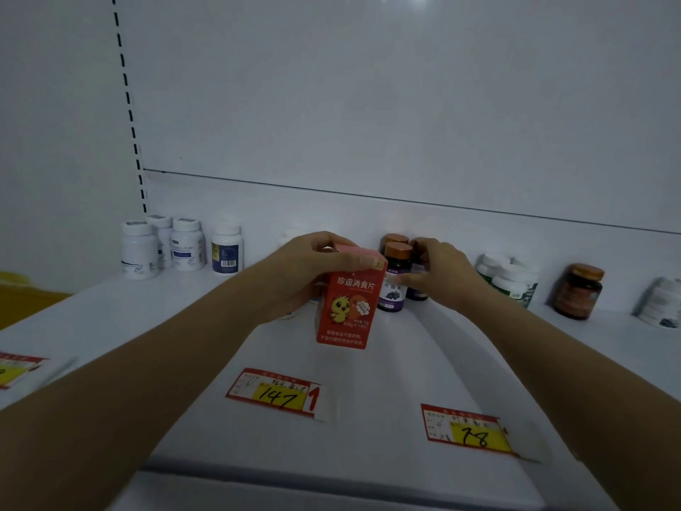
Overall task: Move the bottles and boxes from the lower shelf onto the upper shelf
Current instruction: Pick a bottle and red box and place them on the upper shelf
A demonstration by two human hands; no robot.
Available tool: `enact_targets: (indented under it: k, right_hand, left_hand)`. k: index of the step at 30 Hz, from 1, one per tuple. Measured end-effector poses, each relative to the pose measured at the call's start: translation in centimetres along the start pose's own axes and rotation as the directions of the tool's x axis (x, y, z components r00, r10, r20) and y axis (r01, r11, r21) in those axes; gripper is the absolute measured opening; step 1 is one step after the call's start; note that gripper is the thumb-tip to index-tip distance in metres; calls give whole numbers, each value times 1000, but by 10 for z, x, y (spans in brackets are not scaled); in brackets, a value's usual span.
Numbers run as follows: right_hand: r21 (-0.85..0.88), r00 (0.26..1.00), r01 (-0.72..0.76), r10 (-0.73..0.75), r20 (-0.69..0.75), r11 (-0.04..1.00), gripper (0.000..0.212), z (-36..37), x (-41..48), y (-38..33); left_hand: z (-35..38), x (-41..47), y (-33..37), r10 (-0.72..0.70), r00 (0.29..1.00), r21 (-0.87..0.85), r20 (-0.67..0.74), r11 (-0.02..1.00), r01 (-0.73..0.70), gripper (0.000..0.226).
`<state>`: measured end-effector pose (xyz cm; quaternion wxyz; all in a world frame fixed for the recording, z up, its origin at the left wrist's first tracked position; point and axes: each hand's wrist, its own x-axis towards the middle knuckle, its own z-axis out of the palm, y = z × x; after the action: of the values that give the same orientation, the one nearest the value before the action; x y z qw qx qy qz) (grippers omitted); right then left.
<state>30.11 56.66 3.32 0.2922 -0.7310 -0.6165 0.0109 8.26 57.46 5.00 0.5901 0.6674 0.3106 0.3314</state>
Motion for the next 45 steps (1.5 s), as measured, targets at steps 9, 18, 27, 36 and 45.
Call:
enact_targets:
  k: [9,18,27,36,45]
  right_hand:
    - [-219,992,38,-11,123,975,56,-44,-64,1]
    - [3,971,-47,45,237,999,57,-96,-163,-16]
    - [394,958,-192,84,273,899,58,-144,-257,-27]
    - [389,943,-333,311,120,859,56,-212,-337,52]
    - [353,896,-432,439,66,830,59,-297,-393,177]
  left_hand:
    - [29,-29,9,47,999,-26,-13,999,-47,60]
    - [78,-76,30,86,992,-88,89,993,-79,45]
    - [151,-120,35,128,946,-166,297,983,-81,50]
    - [238,-132,43,165,899,569,405,725,-389,76]
    - [374,-96,27,162,918,887,361,244,-392,61]
